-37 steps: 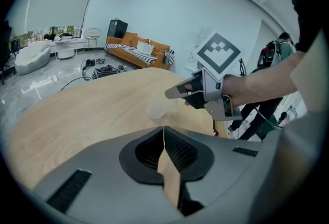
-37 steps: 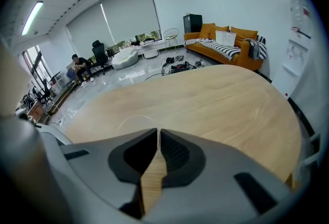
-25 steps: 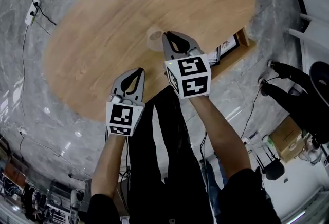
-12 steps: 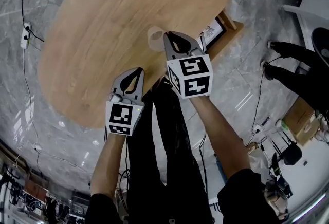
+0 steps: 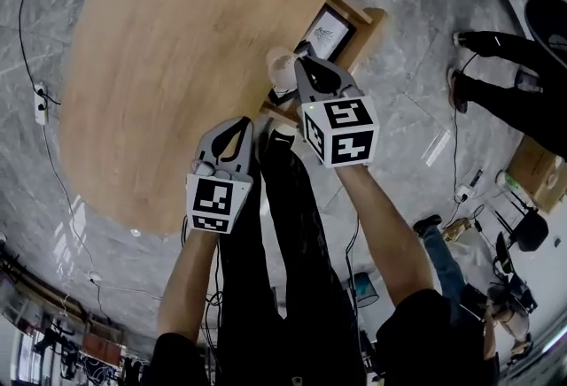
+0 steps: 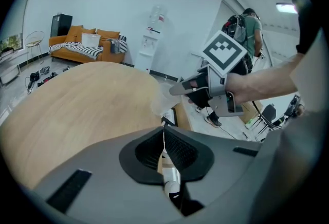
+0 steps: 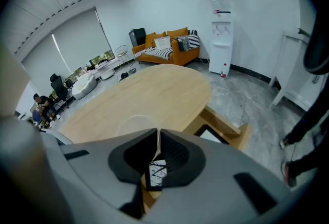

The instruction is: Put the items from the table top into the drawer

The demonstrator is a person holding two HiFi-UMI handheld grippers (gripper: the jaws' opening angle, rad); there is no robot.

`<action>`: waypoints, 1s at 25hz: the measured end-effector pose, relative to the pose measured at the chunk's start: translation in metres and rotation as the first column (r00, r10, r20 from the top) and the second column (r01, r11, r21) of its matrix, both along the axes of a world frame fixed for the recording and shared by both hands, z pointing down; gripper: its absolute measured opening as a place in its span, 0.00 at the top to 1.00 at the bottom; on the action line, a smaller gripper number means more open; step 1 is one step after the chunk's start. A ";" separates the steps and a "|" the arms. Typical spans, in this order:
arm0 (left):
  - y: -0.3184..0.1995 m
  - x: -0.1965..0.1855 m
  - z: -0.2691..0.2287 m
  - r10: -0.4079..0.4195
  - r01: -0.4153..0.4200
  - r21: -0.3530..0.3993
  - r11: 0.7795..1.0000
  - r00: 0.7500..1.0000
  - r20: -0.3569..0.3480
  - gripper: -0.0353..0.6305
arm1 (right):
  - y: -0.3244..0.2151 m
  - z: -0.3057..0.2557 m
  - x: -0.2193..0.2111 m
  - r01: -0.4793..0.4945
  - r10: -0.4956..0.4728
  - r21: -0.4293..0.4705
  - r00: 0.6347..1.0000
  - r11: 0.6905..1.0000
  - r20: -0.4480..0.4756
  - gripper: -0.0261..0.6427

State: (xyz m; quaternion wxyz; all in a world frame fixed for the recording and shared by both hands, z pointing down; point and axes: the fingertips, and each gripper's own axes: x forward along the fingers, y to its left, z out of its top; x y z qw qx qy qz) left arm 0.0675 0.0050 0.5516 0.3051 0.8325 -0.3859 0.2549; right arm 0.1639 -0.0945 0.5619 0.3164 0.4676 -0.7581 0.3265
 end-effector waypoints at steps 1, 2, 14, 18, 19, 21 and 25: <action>-0.001 0.005 0.000 0.014 -0.014 0.000 1.000 1.000 0.002 0.92 | 0.001 0.001 0.010 -0.023 0.023 -0.004 1.000 1.000 -0.002 0.92; -0.002 0.009 -0.001 0.027 -0.027 0.000 1.000 1.000 0.003 0.92 | 0.003 0.002 0.021 -0.047 0.047 -0.009 0.999 0.999 -0.004 0.92; -0.005 0.035 0.007 0.081 -0.080 -0.020 0.997 0.997 0.014 0.92 | 0.042 0.066 0.069 -0.106 0.102 -0.147 0.994 0.984 -0.033 0.92; -0.002 0.026 0.011 0.069 -0.068 -0.032 0.997 0.997 0.024 0.92 | 0.054 0.089 0.060 -0.057 0.042 -0.170 0.995 0.984 -0.090 0.92; -0.001 0.024 0.012 0.064 -0.064 -0.034 0.997 0.998 0.026 0.92 | 0.053 0.091 0.060 -0.042 0.022 -0.152 0.991 0.987 -0.133 0.92; -0.001 0.018 0.014 0.054 -0.053 -0.040 0.998 0.998 0.031 0.92 | 0.050 0.092 0.058 0.021 -0.045 -0.104 0.971 0.994 -0.234 0.92; -0.002 0.011 0.017 0.037 -0.035 -0.047 0.998 0.999 0.035 0.92 | 0.054 0.103 0.043 0.165 -0.189 -0.100 0.924 0.981 -0.332 0.92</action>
